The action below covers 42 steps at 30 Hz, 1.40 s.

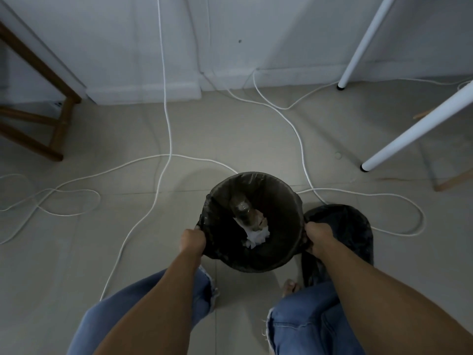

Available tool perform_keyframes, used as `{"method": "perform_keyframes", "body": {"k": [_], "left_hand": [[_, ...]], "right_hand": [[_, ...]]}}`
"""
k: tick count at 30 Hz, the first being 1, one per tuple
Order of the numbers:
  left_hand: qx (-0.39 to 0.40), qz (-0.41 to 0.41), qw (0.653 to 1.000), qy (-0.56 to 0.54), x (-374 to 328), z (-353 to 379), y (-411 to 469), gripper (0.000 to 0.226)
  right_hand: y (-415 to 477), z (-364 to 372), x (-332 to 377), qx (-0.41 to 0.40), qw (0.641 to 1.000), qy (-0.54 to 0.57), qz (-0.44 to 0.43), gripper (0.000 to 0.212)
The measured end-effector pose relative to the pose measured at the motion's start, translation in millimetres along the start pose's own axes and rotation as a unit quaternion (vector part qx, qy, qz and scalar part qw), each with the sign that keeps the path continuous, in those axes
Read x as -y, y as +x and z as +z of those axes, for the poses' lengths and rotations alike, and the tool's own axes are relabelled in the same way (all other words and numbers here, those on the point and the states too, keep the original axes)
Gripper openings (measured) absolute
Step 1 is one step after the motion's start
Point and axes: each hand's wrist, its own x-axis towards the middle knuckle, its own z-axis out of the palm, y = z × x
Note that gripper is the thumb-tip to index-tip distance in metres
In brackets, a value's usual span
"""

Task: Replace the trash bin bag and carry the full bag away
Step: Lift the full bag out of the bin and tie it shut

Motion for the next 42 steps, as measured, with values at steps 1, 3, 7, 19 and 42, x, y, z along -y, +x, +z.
{"method": "perform_keyframes", "body": {"k": [1,3,7,19,42], "left_hand": [[-0.001,0.001,1.0,-0.006,-2,-1,-6,0.047],[0.001,0.005,1.0,-0.019,-4,-2,-14,0.044],[0.01,0.002,0.999,-0.039,-12,-4,-25,0.031],[0.074,-0.038,0.987,-0.136,-17,-9,-47,0.019],[0.114,0.057,0.969,-0.21,-68,-49,-61,0.032]], "right_hand": [[-2,-2,2,0.002,1.0,-0.008,-0.004,0.013],[-9,-7,6,0.001,1.0,-0.013,-0.012,0.012],[-23,-13,16,0.013,1.0,-0.001,-0.016,0.016],[-57,-11,36,0.086,0.994,0.066,-0.006,0.021],[-103,-28,111,0.12,0.982,0.072,-0.128,0.019]]}}
